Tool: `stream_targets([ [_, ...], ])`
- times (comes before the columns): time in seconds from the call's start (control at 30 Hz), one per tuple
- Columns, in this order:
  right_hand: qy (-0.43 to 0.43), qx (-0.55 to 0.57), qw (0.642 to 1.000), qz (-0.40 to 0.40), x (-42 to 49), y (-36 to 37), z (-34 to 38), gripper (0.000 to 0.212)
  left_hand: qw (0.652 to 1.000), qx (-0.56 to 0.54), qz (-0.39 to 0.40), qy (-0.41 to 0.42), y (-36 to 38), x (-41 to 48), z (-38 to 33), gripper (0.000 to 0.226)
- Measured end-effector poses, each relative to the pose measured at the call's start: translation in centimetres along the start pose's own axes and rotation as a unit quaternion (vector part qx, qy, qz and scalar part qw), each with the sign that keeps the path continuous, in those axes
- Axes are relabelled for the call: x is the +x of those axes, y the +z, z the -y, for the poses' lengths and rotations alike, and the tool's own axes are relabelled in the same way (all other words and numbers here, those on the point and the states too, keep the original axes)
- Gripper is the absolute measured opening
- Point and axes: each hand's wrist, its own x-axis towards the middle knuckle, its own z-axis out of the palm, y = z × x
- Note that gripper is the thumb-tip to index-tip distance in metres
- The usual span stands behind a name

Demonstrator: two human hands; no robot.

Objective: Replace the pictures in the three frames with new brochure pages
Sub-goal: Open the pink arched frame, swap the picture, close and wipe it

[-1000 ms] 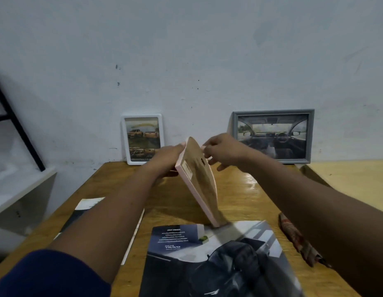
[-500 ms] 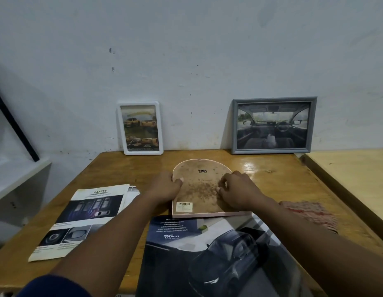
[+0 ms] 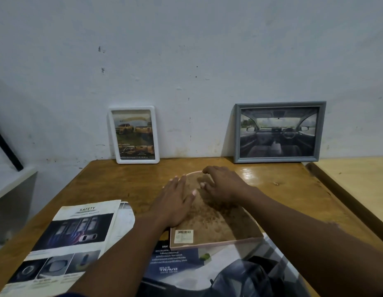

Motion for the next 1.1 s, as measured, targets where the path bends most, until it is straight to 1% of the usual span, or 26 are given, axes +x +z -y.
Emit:
stream_targets([
  [0.07,-0.005,0.008,1.0,0.006,1.5,0.7,-0.1,0.051,1.0,-0.007,-0.001,0.008,0.2,0.2,0.2,0.075],
  [0.17,-0.014,-0.014,1.0,0.006,3.2,1.8,-0.5,0.05,0.999,-0.035,-0.017,0.009,0.4,0.2,0.4,0.076],
  [0.3,-0.015,-0.036,0.999,-0.034,4.4,3.4,-0.8,0.054,0.998,-0.055,-0.024,0.006,0.7,0.3,0.7,0.079],
  [0.5,-0.024,-0.062,0.995,-0.075,5.8,3.7,-1.3,0.052,0.997,-0.066,-0.038,0.003,0.9,0.4,0.9,0.08],
  [0.57,-0.024,-0.048,0.997,-0.063,6.4,3.5,-1.5,0.052,0.997,-0.069,-0.038,0.002,0.9,0.4,0.9,0.079],
  [0.7,-0.015,-0.016,1.0,-0.009,7.6,3.6,-1.5,0.05,0.996,-0.076,-0.04,-0.003,1.0,0.5,1.0,0.081],
  [0.8,-0.007,-0.005,1.0,-0.003,7.9,3.7,-1.3,0.047,0.996,-0.083,-0.042,-0.013,1.2,0.5,0.9,0.081],
  [0.87,-0.008,0.014,1.0,-0.019,8.0,3.7,-1.4,0.043,0.995,-0.085,-0.043,-0.02,1.3,0.5,0.9,0.083],
  [0.93,-0.014,0.028,0.997,-0.07,8.0,3.7,-1.9,0.037,0.995,-0.085,-0.043,-0.027,1.4,0.5,1.0,0.085],
  [1.0,-0.022,0.011,0.993,-0.119,7.6,3.7,-2.7,0.032,0.995,-0.089,-0.041,-0.034,1.4,0.5,1.0,0.086],
  [1.1,-0.039,-0.018,0.991,-0.128,6.6,3.9,-3.6,0.033,0.995,-0.087,-0.038,-0.037,1.3,0.6,1.1,0.085],
])
